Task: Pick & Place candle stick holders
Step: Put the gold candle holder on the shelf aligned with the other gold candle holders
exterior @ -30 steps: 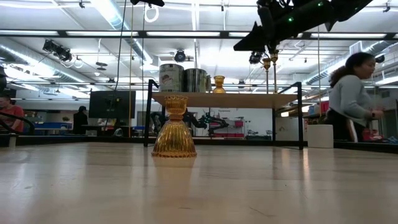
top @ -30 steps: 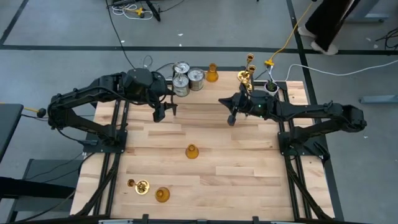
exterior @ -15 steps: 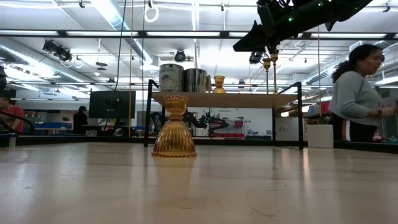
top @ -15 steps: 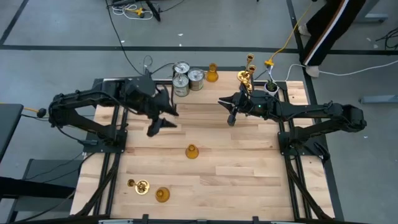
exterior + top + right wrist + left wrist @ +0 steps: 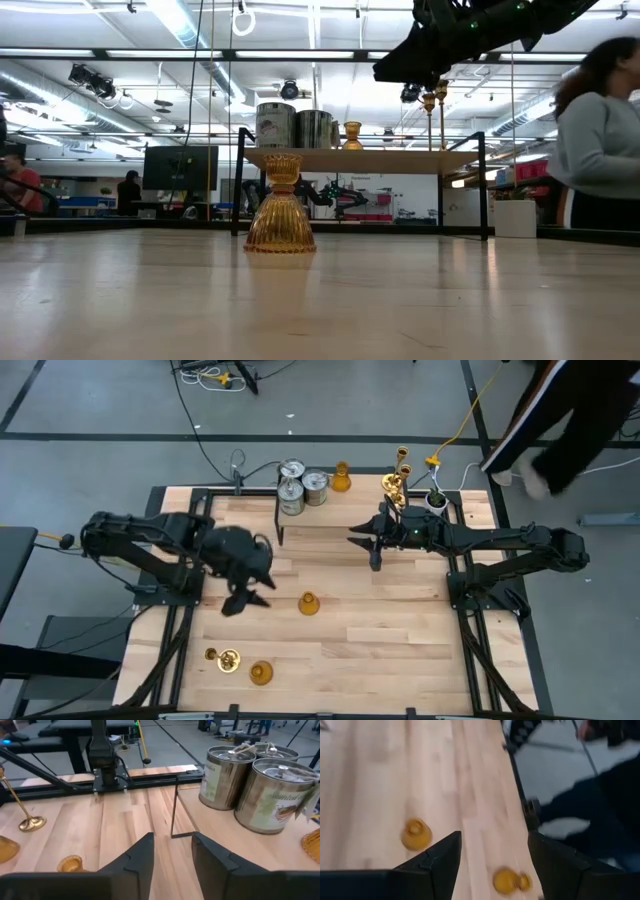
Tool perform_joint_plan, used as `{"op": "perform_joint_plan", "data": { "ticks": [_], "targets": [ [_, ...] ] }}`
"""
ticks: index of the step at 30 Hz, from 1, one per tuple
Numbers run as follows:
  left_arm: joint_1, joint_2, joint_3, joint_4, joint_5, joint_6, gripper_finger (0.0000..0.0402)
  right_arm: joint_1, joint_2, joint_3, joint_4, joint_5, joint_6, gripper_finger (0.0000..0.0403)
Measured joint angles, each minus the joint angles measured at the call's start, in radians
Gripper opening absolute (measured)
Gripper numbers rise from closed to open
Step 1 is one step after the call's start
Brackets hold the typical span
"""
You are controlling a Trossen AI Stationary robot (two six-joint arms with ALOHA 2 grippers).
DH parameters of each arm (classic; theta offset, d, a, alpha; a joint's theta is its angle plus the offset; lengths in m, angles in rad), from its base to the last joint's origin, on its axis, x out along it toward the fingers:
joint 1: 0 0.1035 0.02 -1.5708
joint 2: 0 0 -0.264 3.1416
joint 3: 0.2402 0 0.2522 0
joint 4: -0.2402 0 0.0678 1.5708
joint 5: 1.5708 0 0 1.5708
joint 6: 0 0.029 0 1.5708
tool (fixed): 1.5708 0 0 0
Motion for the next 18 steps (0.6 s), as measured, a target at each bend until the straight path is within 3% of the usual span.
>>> {"op": "perform_joint_plan", "data": {
  "ticks": [9,18],
  "targets": [
    [-0.184,0.000,0.000,-0.249,-0.006,-0.057,0.0236,0.025,0.000,0.000,-0.102,-0.052,0.007,0.0158],
    [-0.410,-0.006,0.000,-0.393,-0.167,-0.078,0.0196,0.076,0.000,0.000,-0.174,-0.050,0.007,0.0165]
  ]
}}
